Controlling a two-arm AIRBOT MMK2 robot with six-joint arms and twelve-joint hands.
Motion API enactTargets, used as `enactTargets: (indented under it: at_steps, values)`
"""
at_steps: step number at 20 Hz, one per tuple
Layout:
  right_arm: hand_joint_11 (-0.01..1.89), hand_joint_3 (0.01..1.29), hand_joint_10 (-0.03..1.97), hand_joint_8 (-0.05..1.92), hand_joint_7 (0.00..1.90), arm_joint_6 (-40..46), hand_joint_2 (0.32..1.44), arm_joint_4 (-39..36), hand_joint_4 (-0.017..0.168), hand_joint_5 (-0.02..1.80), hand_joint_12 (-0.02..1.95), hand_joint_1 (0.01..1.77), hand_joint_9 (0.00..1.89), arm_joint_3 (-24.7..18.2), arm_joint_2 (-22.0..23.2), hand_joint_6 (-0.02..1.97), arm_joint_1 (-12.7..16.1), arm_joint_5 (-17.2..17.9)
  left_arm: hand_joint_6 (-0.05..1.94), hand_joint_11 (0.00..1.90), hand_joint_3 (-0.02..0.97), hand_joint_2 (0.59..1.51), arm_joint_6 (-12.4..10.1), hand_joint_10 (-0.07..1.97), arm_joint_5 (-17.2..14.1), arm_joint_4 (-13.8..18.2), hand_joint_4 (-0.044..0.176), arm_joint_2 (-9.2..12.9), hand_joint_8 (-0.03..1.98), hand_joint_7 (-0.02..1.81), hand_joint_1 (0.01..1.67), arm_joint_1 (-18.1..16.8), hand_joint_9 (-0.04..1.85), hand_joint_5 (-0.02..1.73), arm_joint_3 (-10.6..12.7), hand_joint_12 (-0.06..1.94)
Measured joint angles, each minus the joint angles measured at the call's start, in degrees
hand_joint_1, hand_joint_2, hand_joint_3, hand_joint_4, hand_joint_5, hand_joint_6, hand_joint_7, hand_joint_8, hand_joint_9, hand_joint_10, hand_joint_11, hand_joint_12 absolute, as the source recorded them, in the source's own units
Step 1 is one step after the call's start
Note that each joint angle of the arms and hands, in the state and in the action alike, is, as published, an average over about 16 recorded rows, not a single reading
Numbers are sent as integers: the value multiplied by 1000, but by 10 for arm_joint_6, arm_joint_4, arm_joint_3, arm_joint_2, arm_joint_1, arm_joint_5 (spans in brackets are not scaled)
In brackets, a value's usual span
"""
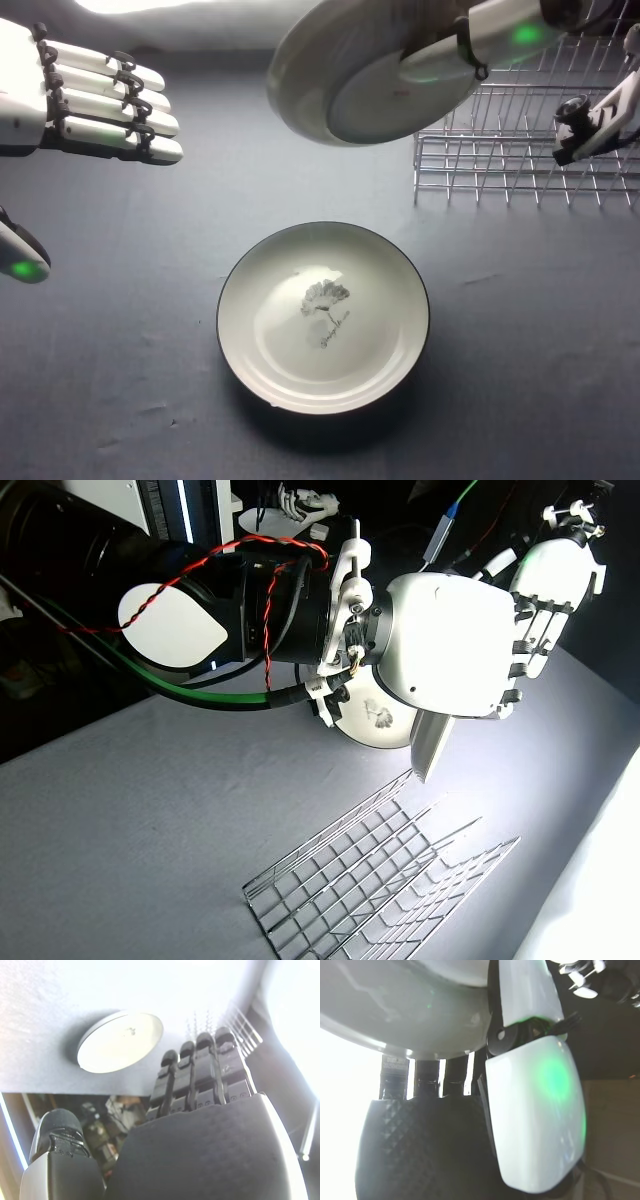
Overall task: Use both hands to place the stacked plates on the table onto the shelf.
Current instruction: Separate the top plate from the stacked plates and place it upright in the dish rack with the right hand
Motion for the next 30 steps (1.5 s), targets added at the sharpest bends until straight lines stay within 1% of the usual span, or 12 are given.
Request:
enactTargets:
  at_steps: [3, 7, 11, 15, 22, 30]
  values:
    - [847, 13, 1091, 830, 1067, 0, 950, 43, -6, 911, 1294, 1377, 971, 1, 0, 1008, 9, -11, 13, 13, 20, 1009, 0, 9, 3, 0, 2, 3, 11, 21, 15, 0, 23, 22, 0, 8]
    - [842, 13, 1120, 867, 1052, -1, 960, 84, -7, 891, 1322, 1377, 969, 5, 0, 1010, 16, -16, 13, 13, 20, 1005, 0, 8, 6, -1, 2, 6, 11, 21, 15, 1, 22, 21, 0, 8]
    - [842, 13, 1133, 893, 1037, -1, 970, 114, -8, 873, 1338, 1377, 968, 13, 1, 1010, 19, -16, 14, 13, 20, 1001, 1, 8, 9, -1, 2, 8, 11, 21, 15, 3, 21, 22, 0, 8]
    - [844, 13, 1129, 915, 1032, -1, 978, 129, -8, 861, 1347, 1378, 965, 23, 4, 1013, 16, -10, 14, 13, 20, 998, 3, 9, 11, -2, 2, 8, 11, 20, 15, 5, 19, 22, -2, 7]
    - [857, 13, 1128, 960, 1013, -1, 990, 136, -8, 845, 1361, 1378, 961, 43, 17, 1024, -4, 4, 14, 14, 20, 995, 10, 9, 11, -3, 2, 6, 12, 20, 15, 9, 17, 22, -4, 7]
    - [858, 12, 1115, 968, 1015, 1, 1002, 140, -8, 836, 1353, 1371, 971, 71, 31, 1028, -43, 22, 14, 13, 20, 995, 18, 9, 12, -10, 2, 1, 12, 19, 15, 14, 20, 21, -6, 7]
